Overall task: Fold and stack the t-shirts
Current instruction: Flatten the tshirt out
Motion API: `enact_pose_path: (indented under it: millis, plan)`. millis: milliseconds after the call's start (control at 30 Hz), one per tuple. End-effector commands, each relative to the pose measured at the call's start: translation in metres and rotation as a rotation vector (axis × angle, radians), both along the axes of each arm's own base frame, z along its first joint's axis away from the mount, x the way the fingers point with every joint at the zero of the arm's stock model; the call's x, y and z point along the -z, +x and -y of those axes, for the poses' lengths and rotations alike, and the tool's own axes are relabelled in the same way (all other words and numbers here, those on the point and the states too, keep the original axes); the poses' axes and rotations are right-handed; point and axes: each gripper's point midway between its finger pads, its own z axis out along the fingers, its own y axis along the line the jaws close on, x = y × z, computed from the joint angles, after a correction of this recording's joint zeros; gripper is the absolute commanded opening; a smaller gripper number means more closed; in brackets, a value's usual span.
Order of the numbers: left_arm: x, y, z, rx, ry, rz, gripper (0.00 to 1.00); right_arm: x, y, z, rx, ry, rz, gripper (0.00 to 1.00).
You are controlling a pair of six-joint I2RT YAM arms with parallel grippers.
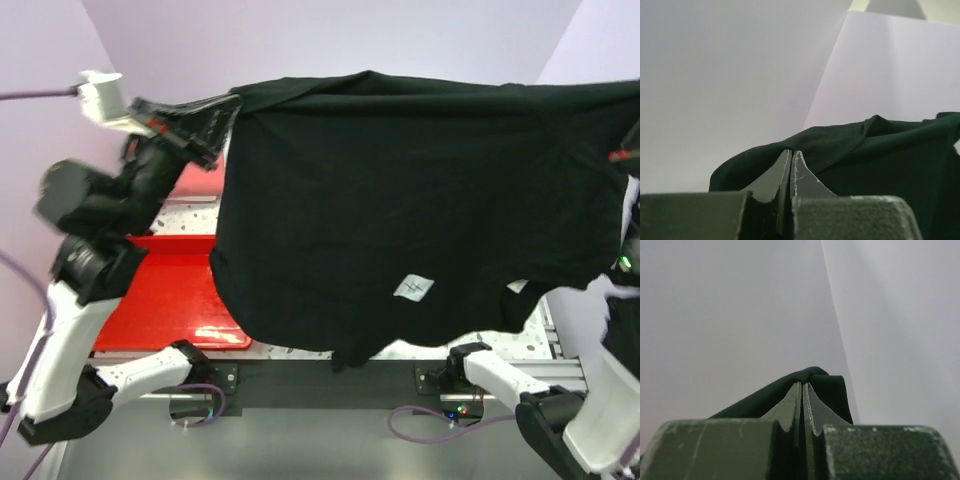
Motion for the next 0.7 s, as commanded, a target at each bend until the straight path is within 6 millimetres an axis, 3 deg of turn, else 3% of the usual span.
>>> enact_pose_path:
  millis: [0,67,100,133,167,200,233,267,300,333,367,400,467,500,533,567,600,633,667]
  plan:
    - [0.060,0.079,0.019,-0.160,0.046,-0.177,0.00,0.025,0.073,0.019,0.223,-0.066,-0.155,0.00]
    - [0.097,0.113,0.025,-0.246,0.091,-0.265,0.00,0.054,0.123,0.019,0.297,-0.116,-0.267,0.00]
    - [0.135,0.141,0.038,-0.280,0.147,-0.337,0.00,0.065,0.140,0.020,0.320,-0.135,-0.306,0.00]
    - [0.155,0.155,0.043,-0.309,0.174,-0.375,0.00,0.077,0.157,0.020,0.340,-0.159,-0.347,0.00]
    - [0.178,0.172,0.043,-0.368,0.200,-0.423,0.00,0.109,0.198,0.015,0.339,-0.188,-0.436,0.00]
    - [0.228,0.198,0.056,-0.402,0.284,-0.515,0.07,0.125,0.216,0.021,0.344,-0.192,-0.481,0.00]
    - [0.247,0.213,0.059,-0.432,0.315,-0.555,0.16,0.148,0.240,0.019,0.305,-0.167,-0.518,0.00]
    - [0.272,0.226,0.061,-0.471,0.349,-0.608,0.25,0.191,0.275,0.018,0.272,-0.174,-0.639,0.00]
    - [0.341,0.243,0.069,-0.492,0.486,-0.745,0.58,0.218,0.298,0.019,0.219,-0.174,-0.710,0.01]
    - [0.337,0.256,0.073,-0.500,0.484,-0.761,0.74,0.253,0.306,0.019,0.200,-0.150,-0.830,0.05]
    - [0.353,0.264,0.075,-0.514,0.502,-0.809,0.87,0.277,0.332,0.020,0.199,-0.122,-0.891,0.11]
    - [0.391,0.275,0.079,-0.527,0.566,-0.875,1.00,0.290,0.339,0.018,0.188,-0.113,-0.937,0.32]
    - [0.394,0.281,0.081,-0.530,0.594,-0.904,1.00,0.307,0.345,0.014,0.164,-0.085,-1.003,0.55]
    - [0.401,0.283,0.083,-0.524,0.603,-0.908,1.00,0.318,0.351,0.006,0.116,-0.084,-1.024,0.87]
    - [0.404,0.282,0.084,-0.513,0.605,-0.908,1.00,0.321,0.352,0.003,0.095,-0.077,-1.024,0.99]
    - [0.406,0.280,0.088,-0.484,0.604,-0.901,1.00,0.332,0.353,0.000,0.078,-0.068,-1.040,0.99]
    - [0.392,0.280,0.092,-0.459,0.564,-0.862,1.00,0.325,0.348,-0.003,0.061,-0.056,-1.017,0.99]
    - [0.408,0.273,0.091,-0.441,0.585,-0.882,1.00,0.328,0.347,-0.010,0.021,-0.044,-1.013,0.99]
    - [0.402,0.268,0.092,-0.418,0.571,-0.872,1.00,0.339,0.346,-0.011,0.014,-0.032,-1.025,0.99]
